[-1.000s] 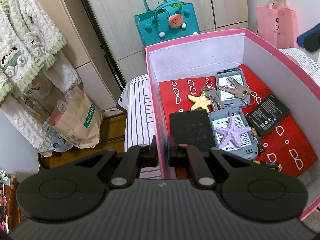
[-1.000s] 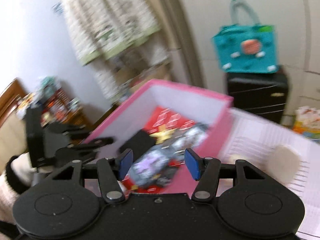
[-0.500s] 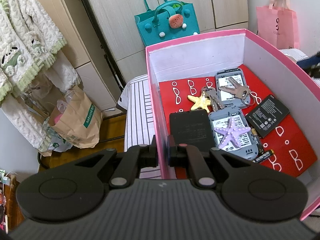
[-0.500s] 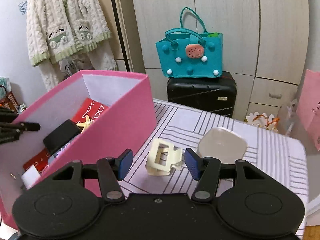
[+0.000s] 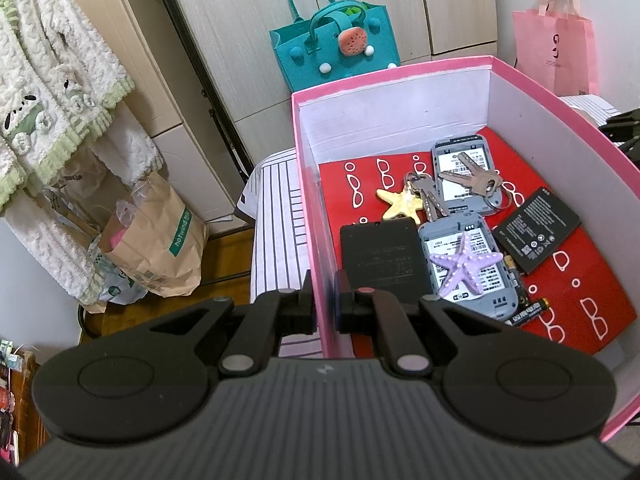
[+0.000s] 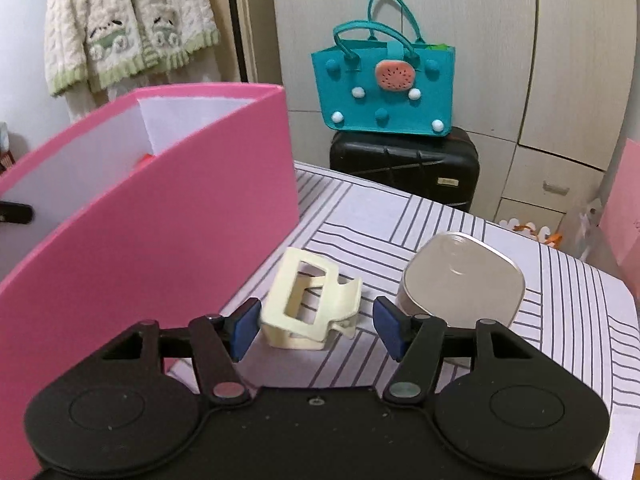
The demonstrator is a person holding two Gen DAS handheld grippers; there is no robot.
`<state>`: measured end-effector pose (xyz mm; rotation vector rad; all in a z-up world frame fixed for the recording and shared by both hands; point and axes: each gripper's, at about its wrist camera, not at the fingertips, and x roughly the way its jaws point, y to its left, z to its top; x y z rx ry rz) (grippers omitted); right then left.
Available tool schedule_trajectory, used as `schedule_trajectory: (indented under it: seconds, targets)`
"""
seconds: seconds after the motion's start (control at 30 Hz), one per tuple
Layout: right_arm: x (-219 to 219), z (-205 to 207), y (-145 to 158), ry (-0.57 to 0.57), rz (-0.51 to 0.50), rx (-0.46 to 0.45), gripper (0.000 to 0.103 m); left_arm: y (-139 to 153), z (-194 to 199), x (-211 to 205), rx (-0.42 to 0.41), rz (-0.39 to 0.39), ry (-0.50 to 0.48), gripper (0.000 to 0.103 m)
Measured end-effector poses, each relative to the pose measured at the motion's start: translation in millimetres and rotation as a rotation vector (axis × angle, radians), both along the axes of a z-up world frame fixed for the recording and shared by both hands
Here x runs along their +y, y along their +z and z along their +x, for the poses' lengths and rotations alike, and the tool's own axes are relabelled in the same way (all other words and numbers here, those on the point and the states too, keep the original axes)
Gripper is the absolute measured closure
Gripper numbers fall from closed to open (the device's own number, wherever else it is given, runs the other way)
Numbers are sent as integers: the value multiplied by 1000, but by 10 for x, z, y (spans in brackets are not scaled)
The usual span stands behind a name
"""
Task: Organize rigid objects
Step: 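Grasp the cream plastic clip on the table with the right gripper, then carry the cream clip into the pink box and open the right gripper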
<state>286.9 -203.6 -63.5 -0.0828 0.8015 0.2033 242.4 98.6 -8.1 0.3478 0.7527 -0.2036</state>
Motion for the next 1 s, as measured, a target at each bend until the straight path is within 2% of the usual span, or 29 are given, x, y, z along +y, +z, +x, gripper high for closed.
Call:
schedule_trajectory:
  seconds: [0.03, 0.1, 0.17, 0.4, 0.63, 0.87, 1.0]
  targets:
    - [1, 12, -14, 0, 3, 0, 37, 0, -1, 0, 0, 0, 0, 96]
    - [5, 22, -33, 3, -3, -5, 50, 0, -1, 2, 0, 1, 0, 96]
    - [24, -9, -4, 2, -19, -12, 52, 0, 0, 2, 1, 0, 1, 96]
    - [-42, -242, 183, -28, 12, 10, 52, 15, -1, -12, 26, 6, 6, 96]
    - [-46, -594, 505, -17, 36, -2, 52, 83, -148, 37, 133, -4, 24, 96]
    - [117, -868, 974, 63, 86, -55, 52, 225, -370, 147, 143, -59, 43, 99]
    - [271, -1013, 1276, 139, 111, -105, 52, 242, -411, 121, 127, -46, 54, 99]
